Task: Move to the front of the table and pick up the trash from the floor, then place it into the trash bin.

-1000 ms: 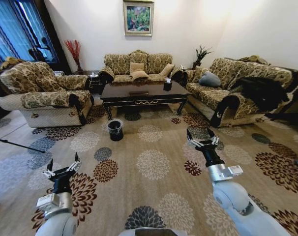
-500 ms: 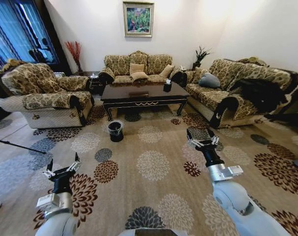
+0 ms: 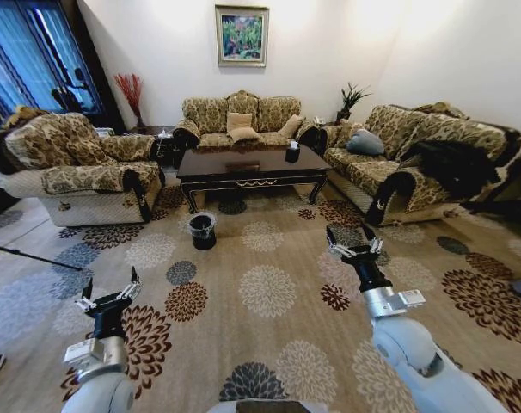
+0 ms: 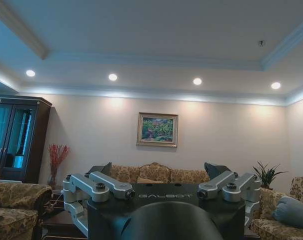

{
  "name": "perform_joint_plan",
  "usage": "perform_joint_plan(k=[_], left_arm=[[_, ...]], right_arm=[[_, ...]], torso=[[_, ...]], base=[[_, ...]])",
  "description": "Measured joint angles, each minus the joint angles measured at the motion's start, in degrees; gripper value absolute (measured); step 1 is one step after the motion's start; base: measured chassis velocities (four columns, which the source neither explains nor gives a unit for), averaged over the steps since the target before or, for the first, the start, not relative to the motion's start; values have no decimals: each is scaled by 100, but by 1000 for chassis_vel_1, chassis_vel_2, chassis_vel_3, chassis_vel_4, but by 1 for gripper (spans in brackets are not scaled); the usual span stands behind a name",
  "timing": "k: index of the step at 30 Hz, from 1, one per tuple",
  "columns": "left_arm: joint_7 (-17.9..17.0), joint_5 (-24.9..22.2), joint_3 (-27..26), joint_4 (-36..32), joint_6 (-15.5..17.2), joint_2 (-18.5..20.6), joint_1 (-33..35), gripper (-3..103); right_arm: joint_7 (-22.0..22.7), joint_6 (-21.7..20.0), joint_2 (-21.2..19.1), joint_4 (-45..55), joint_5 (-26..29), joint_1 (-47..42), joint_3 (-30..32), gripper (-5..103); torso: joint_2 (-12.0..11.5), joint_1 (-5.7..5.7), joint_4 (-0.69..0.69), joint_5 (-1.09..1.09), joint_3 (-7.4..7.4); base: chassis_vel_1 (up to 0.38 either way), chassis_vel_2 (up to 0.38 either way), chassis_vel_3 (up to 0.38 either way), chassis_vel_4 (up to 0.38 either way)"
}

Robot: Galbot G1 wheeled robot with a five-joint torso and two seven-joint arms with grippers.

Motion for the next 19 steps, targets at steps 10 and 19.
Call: perform_joint_plan(k=[10,19], left_arm=[[0,0,0,0,0,0,0,100],[0,0,0,0,0,0,0,100]], right_arm=[[0,0,0,0,0,0,0,100],[0,0,0,0,0,0,0,100]], torso=[[181,85,0,0,94],[164,80,0,0,83]], base=[[0,0,0,0],[0,0,0,0]])
